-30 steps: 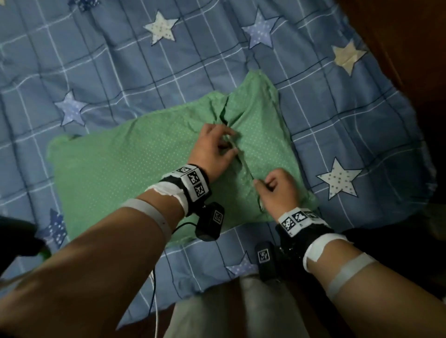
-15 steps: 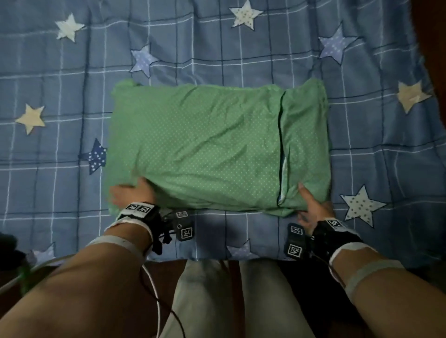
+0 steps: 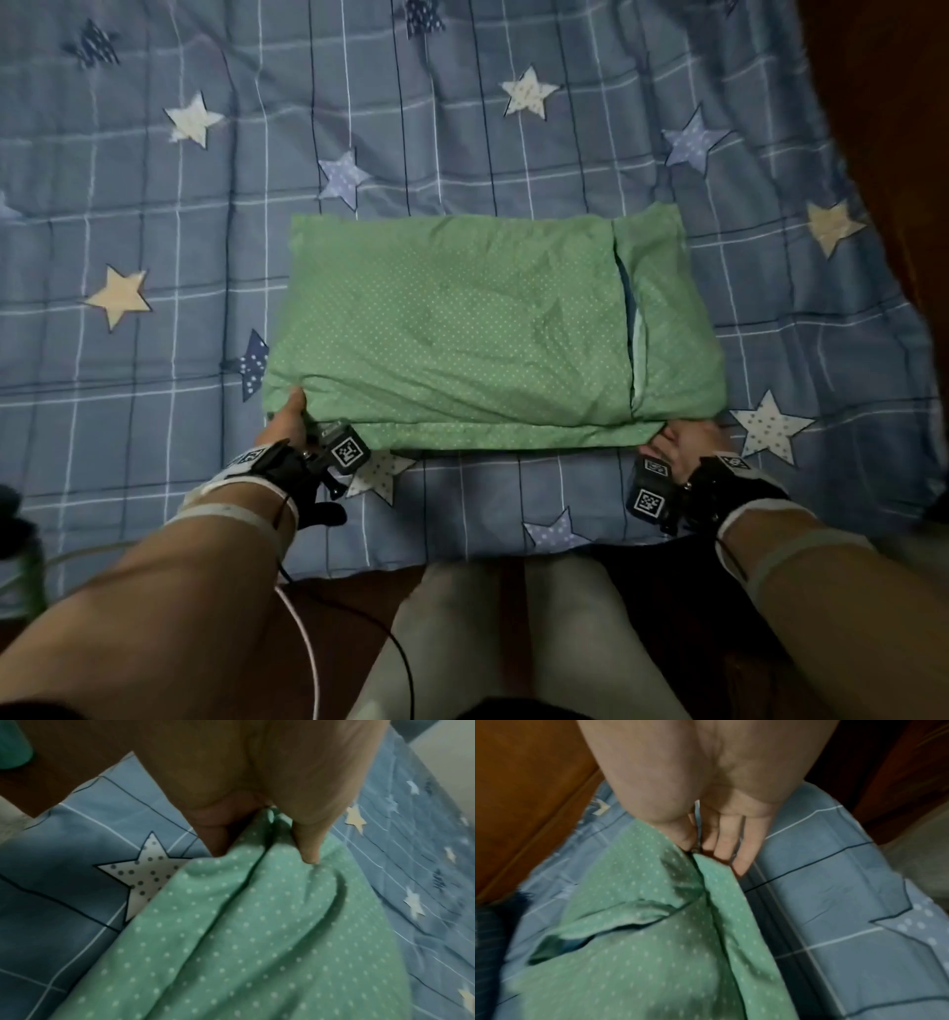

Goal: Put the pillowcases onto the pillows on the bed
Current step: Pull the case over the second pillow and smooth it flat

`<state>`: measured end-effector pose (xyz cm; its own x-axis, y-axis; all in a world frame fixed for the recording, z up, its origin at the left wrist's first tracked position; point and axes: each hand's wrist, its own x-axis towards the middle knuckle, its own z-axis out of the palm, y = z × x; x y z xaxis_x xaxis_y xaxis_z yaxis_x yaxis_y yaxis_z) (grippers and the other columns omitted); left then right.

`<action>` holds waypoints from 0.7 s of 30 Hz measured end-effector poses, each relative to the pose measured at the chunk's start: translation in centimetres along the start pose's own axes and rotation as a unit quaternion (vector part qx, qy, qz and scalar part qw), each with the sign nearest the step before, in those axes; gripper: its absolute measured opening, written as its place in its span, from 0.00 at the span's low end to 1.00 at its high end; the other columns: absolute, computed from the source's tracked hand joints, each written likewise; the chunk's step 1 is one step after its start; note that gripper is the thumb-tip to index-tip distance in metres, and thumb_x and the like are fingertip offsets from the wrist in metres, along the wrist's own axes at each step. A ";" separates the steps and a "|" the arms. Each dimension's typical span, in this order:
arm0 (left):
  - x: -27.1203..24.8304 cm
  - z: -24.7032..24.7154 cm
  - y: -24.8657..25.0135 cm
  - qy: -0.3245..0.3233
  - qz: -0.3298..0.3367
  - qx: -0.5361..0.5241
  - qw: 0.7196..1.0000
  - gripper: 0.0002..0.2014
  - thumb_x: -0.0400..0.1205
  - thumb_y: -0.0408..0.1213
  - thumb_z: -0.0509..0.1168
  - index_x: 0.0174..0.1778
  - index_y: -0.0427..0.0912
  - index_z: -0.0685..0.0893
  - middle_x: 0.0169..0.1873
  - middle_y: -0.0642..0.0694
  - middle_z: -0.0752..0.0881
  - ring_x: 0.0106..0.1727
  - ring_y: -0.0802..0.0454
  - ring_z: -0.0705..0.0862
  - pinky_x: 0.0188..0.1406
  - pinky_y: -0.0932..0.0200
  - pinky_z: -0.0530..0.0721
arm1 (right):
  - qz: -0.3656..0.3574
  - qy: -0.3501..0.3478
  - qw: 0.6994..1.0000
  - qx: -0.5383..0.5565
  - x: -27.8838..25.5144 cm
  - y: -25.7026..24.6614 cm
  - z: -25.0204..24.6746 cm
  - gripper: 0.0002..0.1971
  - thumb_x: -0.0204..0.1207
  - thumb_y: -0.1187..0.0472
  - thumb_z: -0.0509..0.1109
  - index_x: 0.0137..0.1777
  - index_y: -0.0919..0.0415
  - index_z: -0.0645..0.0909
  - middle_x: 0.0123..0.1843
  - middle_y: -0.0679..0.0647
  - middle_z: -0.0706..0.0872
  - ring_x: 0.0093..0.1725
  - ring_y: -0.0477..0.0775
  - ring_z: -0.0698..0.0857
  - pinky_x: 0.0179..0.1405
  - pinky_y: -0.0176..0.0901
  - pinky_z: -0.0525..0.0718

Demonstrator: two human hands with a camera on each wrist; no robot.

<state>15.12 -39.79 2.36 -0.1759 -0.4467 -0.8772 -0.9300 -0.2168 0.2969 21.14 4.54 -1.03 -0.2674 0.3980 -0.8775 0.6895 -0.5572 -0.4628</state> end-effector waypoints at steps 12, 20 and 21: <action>-16.2 -3.7 21.0 0.078 0.304 -0.064 0.947 0.27 0.80 0.58 0.67 0.61 0.38 0.81 0.58 0.39 0.81 0.56 0.45 0.80 0.54 0.52 0.74 | -0.367 0.088 0.925 0.036 -19.9 -23.6 6.8 0.15 0.79 0.75 0.56 0.56 0.52 0.69 0.36 0.56 0.77 0.23 0.48 0.74 0.19 0.40 0.72; -20.5 -6.6 25.0 0.071 0.379 -0.048 0.921 0.22 0.77 0.40 0.73 0.67 0.42 0.82 0.65 0.38 0.85 0.61 0.43 0.86 0.58 0.54 0.83 | -0.375 0.084 0.921 -0.065 -23.6 -27.0 4.8 0.07 0.76 0.65 0.66 0.44 0.52 0.82 0.36 0.60 0.84 0.25 0.56 0.79 0.31 0.49 0.79; -21.3 -6.9 24.5 0.058 0.390 -0.004 0.919 0.20 0.78 0.38 0.72 0.66 0.41 0.83 0.65 0.38 0.85 0.58 0.45 0.86 0.57 0.54 0.83 | -0.356 0.071 0.927 -0.093 -23.7 -26.9 4.4 0.05 0.76 0.63 0.69 0.41 0.53 0.84 0.33 0.60 0.84 0.23 0.55 0.77 0.30 0.48 0.78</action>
<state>-1.67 -41.56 30.89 -0.7516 -0.5585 -0.3510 -0.5333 0.2013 0.8216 6.01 6.87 31.69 -0.6179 0.7154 -0.3261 0.4791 0.0138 -0.8777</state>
